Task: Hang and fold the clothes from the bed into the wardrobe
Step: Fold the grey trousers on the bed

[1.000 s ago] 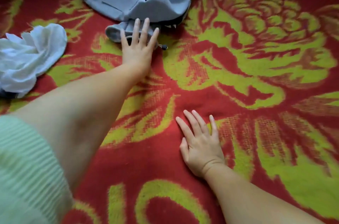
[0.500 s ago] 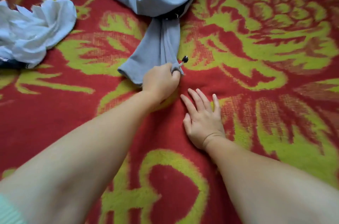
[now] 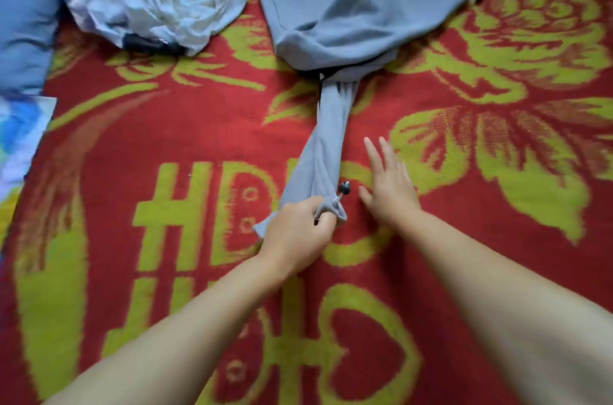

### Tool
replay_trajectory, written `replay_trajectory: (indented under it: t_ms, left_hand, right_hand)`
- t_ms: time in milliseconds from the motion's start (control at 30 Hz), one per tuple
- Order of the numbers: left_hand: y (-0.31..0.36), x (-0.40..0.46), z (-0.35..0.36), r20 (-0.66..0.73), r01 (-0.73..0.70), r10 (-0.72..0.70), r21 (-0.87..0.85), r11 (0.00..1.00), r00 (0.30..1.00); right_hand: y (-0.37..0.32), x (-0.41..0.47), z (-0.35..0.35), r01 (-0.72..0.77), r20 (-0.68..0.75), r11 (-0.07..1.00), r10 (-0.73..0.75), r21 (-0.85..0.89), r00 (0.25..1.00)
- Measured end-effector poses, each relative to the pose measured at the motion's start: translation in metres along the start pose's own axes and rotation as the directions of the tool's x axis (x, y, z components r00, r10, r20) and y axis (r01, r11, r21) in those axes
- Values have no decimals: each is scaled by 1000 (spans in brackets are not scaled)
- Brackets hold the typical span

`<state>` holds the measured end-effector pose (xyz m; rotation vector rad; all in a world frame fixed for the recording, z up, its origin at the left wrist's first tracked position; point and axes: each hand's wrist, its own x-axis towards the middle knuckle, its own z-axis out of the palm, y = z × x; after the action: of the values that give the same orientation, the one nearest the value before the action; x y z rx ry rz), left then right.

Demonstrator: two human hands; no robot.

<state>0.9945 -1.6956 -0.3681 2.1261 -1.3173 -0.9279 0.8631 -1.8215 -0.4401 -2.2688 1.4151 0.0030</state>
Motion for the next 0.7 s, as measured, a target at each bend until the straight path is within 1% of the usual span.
replay_trajectory:
  t_ms: [67,133,167,233,300,333,367,433,500,567,633,700]
  left_hand:
    - [14,-35,-15,38,-43,46,-79,996,998]
    - [32,-64,-35,98,-68,92,-222,973,991]
    - [41,-77,-48,137,-65,109,-294,954,985]
    - [57,-102,-77,255,1,118,-424,905,960]
    - [73,-126,-116,333,53,138,-506,861,933]
    - [78,-134,-134,335,56,139,-514,856,932]
    - [83,-140,-151,305,45,133,-513,857,943]
    - [91,-150,-183,199,22,99,-529,848,975]
    - [91,-154,-202,78,33,14,-566,824,997]
    - [84,-155,-212,-21,58,-87,-591,804,996]
    - [73,-151,-211,-33,108,-156,-579,808,987]
    - [58,-149,-202,48,204,-206,-475,856,977]
  right_hand:
    - [-24,-30,-9,112,20,993,-112,-41,994]
    - [-48,-52,-17,181,31,983,-179,-43,983]
    - [-59,-61,-25,178,14,984,-178,-3,984]
    - [-78,-78,-44,141,3,987,-142,78,990]
    - [-101,-99,-74,144,85,983,-154,113,984]
    - [-111,-110,-85,143,155,979,-166,148,974]
    - [-121,-121,-96,147,223,975,-183,169,957]
    - [-135,-145,-122,138,338,973,-195,184,921]
    - [-143,-168,-142,28,446,965,-146,261,883]
    - [-148,-188,-154,-170,604,940,-45,295,796]
    - [-152,-209,-160,-308,723,929,68,206,688]
    - [-149,-228,-157,-391,792,909,132,144,597]
